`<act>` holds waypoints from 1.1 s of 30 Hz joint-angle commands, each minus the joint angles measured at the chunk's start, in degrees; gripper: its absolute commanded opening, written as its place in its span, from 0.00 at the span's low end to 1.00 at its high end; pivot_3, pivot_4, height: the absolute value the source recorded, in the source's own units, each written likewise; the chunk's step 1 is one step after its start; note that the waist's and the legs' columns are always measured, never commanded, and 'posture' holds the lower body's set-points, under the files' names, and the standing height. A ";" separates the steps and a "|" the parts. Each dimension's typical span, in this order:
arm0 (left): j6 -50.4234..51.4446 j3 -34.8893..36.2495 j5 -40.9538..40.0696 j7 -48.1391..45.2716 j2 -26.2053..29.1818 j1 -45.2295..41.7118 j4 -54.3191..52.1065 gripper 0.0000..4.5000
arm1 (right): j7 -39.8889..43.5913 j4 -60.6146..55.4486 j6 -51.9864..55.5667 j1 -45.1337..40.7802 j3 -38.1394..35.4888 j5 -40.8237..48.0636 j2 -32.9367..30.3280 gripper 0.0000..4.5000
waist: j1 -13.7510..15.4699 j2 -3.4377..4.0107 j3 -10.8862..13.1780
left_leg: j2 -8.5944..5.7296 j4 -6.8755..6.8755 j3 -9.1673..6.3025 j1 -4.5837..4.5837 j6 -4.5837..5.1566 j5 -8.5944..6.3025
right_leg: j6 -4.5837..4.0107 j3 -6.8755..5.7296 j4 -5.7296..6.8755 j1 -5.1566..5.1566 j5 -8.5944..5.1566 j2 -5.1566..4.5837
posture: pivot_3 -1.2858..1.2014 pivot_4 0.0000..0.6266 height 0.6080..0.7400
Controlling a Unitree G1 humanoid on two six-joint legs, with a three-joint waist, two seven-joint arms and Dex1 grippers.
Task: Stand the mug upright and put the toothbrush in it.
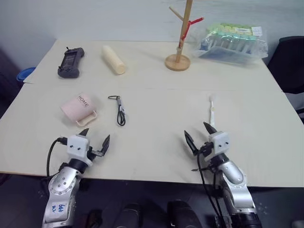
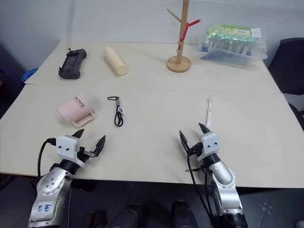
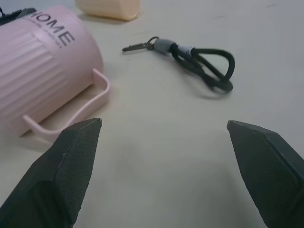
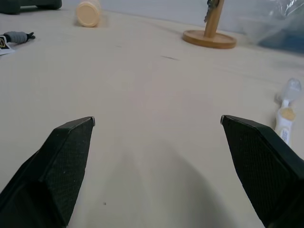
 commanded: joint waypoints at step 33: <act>40.76 1.96 -20.77 9.29 -1.72 -27.53 1.80 1.00 | 25.57 -4.45 -8.83 -2.43 -1.27 13.96 -6.66 0.98 | 0.90 0.00 0.17 | -0.05 0.11 -0.11 0.00 0.08 -0.05 | 0.03 -0.10 -0.02 0.11 0.02 -0.01 | 0.52 0.24 1.00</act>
